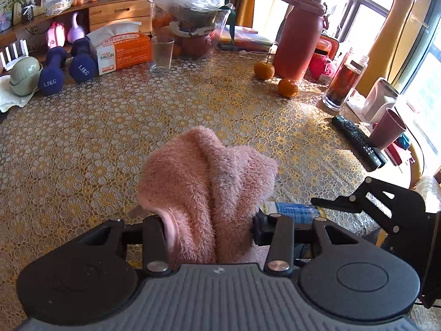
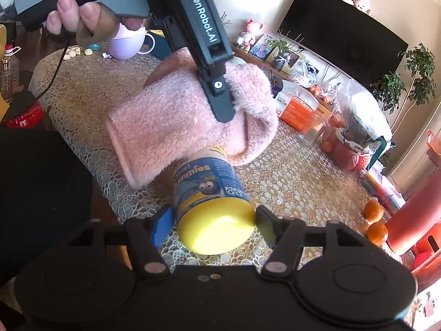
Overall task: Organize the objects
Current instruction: 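Keep wiping the bottle body with the towel in the left tool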
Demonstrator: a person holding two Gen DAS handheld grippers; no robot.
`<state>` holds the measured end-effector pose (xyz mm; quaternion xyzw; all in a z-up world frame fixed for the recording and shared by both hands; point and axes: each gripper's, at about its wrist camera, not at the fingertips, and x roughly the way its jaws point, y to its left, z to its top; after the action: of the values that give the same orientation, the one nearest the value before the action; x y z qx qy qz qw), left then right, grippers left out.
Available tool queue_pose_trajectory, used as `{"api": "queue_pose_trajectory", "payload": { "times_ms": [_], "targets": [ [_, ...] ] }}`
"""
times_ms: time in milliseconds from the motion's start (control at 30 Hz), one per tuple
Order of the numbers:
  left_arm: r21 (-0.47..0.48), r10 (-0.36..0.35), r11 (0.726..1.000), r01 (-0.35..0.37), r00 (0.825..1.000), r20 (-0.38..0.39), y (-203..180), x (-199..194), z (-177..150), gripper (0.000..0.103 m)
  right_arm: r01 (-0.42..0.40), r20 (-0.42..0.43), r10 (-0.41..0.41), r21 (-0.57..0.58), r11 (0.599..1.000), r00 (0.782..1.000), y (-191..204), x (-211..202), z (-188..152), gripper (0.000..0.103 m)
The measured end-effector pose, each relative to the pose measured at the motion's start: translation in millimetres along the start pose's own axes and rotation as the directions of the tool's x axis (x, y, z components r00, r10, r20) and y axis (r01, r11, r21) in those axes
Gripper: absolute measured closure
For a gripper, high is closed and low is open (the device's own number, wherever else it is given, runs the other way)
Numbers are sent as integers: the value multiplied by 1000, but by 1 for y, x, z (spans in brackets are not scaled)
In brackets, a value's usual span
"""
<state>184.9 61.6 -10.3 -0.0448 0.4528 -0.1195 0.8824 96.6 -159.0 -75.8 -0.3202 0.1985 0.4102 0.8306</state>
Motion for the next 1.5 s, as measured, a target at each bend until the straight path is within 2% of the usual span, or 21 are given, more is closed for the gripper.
{"api": "queue_pose_trajectory", "payload": {
  "times_ms": [100,167,267,333,433,533,633,667,733,833,967,1267,1500],
  "targets": [
    [-33,-1,999,0,1000,-24,13,4,-9,60,9,5,-9,-2,1000,1000,0,-1,1,39],
    [-56,-10,998,9,999,-31,19,5,-15,60,29,2,-29,-49,998,1000,4,-1,0,39],
    [-55,-3,998,1,1000,-29,19,5,-20,60,31,-7,-32,-70,997,999,5,0,-1,39],
    [-48,-2,999,1,1000,-26,17,5,-23,63,19,-8,-20,-36,999,1000,1,0,0,39],
    [-44,-6,999,7,1000,7,12,-1,-25,68,-28,4,28,97,995,1000,-15,-3,0,39],
    [-62,-33,997,35,999,32,9,-7,-23,72,-80,16,79,303,950,997,-40,-4,-3,39],
    [-64,-88,994,93,994,66,0,-16,-20,74,-111,36,107,499,860,994,-63,-2,-10,39],
    [-58,-116,991,121,991,72,-5,-19,-18,74,-119,46,112,542,832,993,-68,-2,-12,39],
    [-30,-156,987,159,985,73,-17,-22,-15,74,-131,64,115,572,810,991,-73,-3,-13,39],
    [19,-194,981,193,979,58,-37,-18,-11,74,-131,65,114,549,826,991,-69,-3,-9,39],
    [37,-208,978,207,978,27,-49,-5,-9,74,-125,57,112,506,853,992,-61,-4,-4,39],
    [-71,-148,986,149,989,15,-16,12,-2,74,-120,59,105,481,868,993,-57,-5,0,39],
    [-74,-85,994,86,996,18,-2,17,2,74,-124,66,106,476,870,992,-58,-5,-1,39]
  ]
}}
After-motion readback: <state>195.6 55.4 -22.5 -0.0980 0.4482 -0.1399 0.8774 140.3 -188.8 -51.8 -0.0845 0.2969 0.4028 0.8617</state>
